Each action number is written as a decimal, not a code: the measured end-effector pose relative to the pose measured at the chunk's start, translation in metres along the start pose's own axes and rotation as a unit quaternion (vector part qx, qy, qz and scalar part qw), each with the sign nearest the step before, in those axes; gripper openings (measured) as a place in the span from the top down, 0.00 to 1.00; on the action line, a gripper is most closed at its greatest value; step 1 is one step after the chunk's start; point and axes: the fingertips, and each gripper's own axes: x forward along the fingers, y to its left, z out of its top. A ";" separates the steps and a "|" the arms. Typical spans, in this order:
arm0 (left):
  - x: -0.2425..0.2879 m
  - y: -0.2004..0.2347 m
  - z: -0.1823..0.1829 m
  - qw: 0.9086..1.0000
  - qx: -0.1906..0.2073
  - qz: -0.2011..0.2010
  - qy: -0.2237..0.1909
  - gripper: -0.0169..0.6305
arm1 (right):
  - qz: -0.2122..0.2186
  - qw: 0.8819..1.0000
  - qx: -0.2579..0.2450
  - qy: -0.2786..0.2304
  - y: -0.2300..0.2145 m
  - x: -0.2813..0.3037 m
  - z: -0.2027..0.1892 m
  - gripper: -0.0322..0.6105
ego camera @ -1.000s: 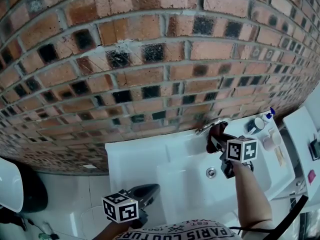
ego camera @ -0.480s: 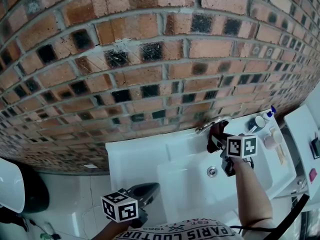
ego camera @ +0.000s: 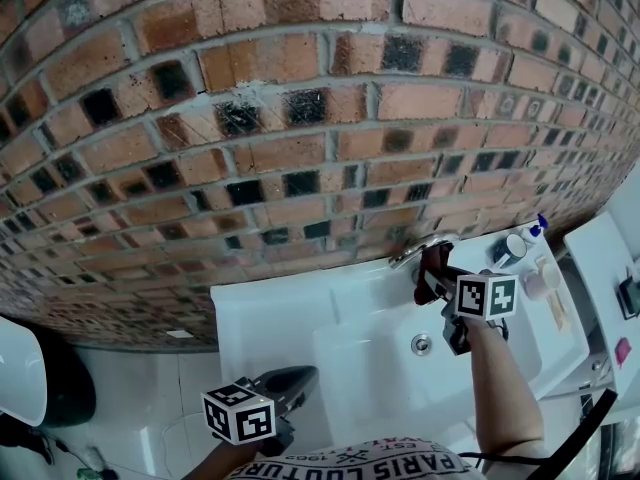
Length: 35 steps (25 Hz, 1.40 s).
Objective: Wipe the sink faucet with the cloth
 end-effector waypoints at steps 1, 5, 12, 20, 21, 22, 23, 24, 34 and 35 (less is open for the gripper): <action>0.000 -0.001 0.001 1.000 0.001 -0.001 -0.001 0.96 | 0.001 1.000 -0.002 -0.004 0.002 -0.003 0.003 0.80; -0.003 -0.003 0.004 1.000 0.004 -0.003 -0.007 0.97 | 0.006 1.000 -0.009 -0.023 0.011 -0.017 0.017 0.80; -0.008 -0.007 0.005 1.000 0.006 -0.008 -0.016 0.97 | 0.011 0.999 -0.026 -0.037 0.029 -0.033 0.031 0.80; -0.016 -0.009 0.005 1.000 0.006 -0.010 -0.026 0.96 | 0.035 0.997 -0.051 -0.042 0.066 -0.039 0.035 0.80; -0.017 -0.009 0.005 1.000 0.006 -0.010 -0.027 0.97 | 0.038 0.997 -0.054 -0.043 0.071 -0.038 0.035 0.80; -0.018 -0.009 0.006 1.000 0.005 -0.010 -0.029 0.96 | 0.041 0.997 -0.057 -0.042 0.076 -0.038 0.035 0.80; -0.019 -0.008 0.005 0.999 0.005 -0.010 -0.030 0.96 | 0.043 0.996 -0.060 -0.041 0.080 -0.037 0.034 0.80; -0.020 -0.007 0.005 0.999 0.004 -0.009 -0.031 0.97 | 0.044 0.996 -0.063 -0.040 0.084 -0.036 0.034 0.80; -0.023 0.000 0.001 0.999 -0.007 -0.007 -0.036 0.96 | 0.043 0.996 -0.072 -0.009 0.089 -0.016 0.012 0.80; -0.023 0.001 0.002 0.999 -0.007 -0.006 -0.037 0.96 | 0.043 0.997 -0.070 -0.006 0.088 -0.014 0.010 0.80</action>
